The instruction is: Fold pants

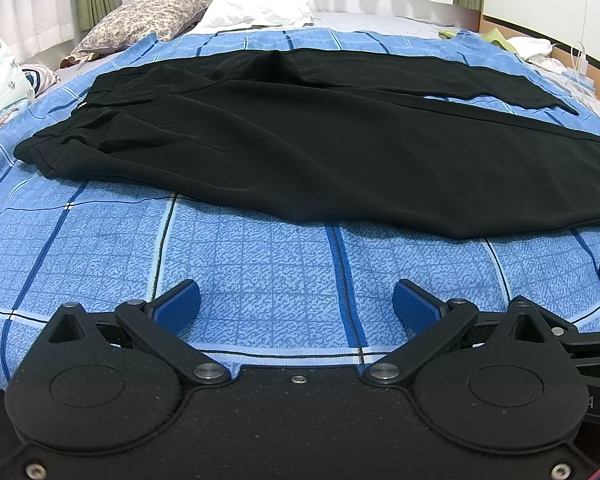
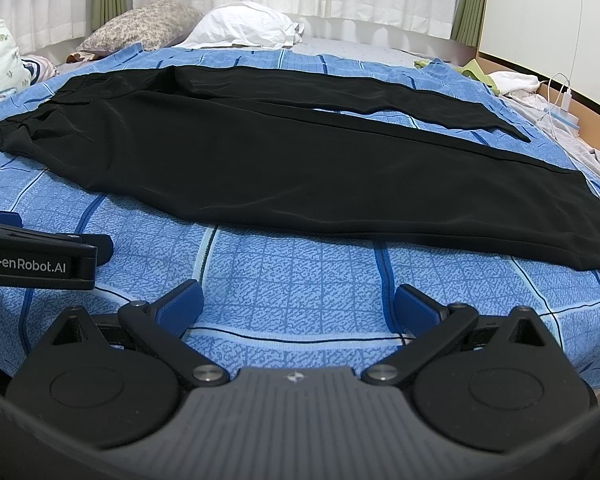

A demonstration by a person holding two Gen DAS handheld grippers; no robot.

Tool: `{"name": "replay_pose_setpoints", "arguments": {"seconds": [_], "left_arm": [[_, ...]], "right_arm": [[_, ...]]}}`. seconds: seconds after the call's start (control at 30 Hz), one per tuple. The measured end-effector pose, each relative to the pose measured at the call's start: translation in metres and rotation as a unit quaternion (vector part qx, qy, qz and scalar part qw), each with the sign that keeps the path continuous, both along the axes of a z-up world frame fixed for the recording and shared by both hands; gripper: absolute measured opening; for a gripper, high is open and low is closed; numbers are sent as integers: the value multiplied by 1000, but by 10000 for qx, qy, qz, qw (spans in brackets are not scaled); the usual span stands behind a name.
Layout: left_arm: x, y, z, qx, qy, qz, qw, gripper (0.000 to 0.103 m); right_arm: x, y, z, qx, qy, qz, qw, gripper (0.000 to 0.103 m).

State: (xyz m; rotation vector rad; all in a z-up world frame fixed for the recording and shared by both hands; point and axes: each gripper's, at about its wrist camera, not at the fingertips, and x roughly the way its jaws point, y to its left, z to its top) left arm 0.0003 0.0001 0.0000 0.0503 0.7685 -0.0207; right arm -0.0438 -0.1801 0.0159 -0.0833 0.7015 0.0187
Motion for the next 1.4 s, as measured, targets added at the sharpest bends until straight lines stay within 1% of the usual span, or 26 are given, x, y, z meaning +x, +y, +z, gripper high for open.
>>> {"name": "replay_pose_setpoints", "arguments": {"seconds": [1.27, 1.4], "left_arm": [[1, -3, 0, 6, -10, -1, 10000, 103], [-1, -1, 0, 34, -89, 24, 10000, 103]], "right_arm": [[-1, 0, 0, 5, -18, 24, 10000, 103], [3, -7, 0, 152, 10, 158, 9998, 103]]}}
